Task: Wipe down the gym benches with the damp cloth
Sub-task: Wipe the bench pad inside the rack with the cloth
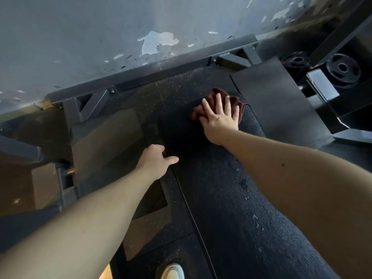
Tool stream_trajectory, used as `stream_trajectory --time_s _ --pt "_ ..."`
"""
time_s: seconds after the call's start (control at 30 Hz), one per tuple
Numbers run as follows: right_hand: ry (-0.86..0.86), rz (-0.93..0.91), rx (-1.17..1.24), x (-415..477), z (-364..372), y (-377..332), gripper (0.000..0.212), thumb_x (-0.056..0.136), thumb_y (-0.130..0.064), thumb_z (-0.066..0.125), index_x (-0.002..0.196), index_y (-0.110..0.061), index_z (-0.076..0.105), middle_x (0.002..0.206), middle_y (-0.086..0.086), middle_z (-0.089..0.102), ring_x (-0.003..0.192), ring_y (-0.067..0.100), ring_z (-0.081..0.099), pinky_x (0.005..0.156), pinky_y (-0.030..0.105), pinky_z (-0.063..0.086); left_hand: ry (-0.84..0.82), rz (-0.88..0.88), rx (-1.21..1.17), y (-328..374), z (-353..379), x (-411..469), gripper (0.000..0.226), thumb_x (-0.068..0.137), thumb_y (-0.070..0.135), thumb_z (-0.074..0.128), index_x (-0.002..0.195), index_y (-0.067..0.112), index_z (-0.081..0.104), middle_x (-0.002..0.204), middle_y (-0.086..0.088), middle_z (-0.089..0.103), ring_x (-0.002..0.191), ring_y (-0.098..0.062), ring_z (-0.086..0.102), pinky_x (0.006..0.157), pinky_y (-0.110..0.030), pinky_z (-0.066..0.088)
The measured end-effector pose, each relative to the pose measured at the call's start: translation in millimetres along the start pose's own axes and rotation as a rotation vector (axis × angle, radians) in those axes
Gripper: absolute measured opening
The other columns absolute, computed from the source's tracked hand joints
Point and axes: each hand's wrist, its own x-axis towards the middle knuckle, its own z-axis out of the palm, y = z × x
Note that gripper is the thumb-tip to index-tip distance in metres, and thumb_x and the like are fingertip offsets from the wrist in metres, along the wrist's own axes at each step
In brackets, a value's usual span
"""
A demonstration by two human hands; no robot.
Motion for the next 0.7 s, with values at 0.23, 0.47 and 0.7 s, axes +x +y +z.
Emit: stream_trajectory --time_s 0.23,0.47,0.7 --pt "0.042 -0.312 -0.021 -64.3 40.1 -29.2 0.063 0.107 -0.051 0.029 0.164 -0.036 0.006 0.172 0.006 -0.013 0.157 0.029 -0.02 0.125 0.057 -0.009 0.156 -0.048 -0.002 7.7 7.8 -16.3 0.033 0.087 0.048 0.075 0.095 0.016 0.07 0.085 -0.002 0.069 0.077 -0.017 0.066 0.057 -0.029 0.045" --pt "0.058 -0.331 -0.059 -127.1 64.0 -2.1 0.07 0.099 -0.055 0.017 0.164 -0.03 0.018 0.173 0.003 0.0 0.159 0.027 -0.009 0.128 0.053 -0.001 0.124 -0.048 -0.24 3.1 10.6 -36.1 0.042 0.098 0.027 0.068 0.135 0.01 0.063 0.114 -0.002 0.068 0.076 0.001 0.059 0.063 -0.009 0.039" --pt "0.01 -0.299 -0.078 -69.4 44.9 -42.8 0.064 0.108 -0.049 0.026 0.164 -0.032 0.001 0.171 0.004 -0.017 0.155 0.029 -0.024 0.125 0.053 -0.013 0.143 -0.096 -0.248 3.7 12.7 -33.3 0.015 0.094 0.031 0.072 0.101 0.018 0.072 0.089 0.0 0.072 0.075 -0.011 0.067 0.056 -0.02 0.043"
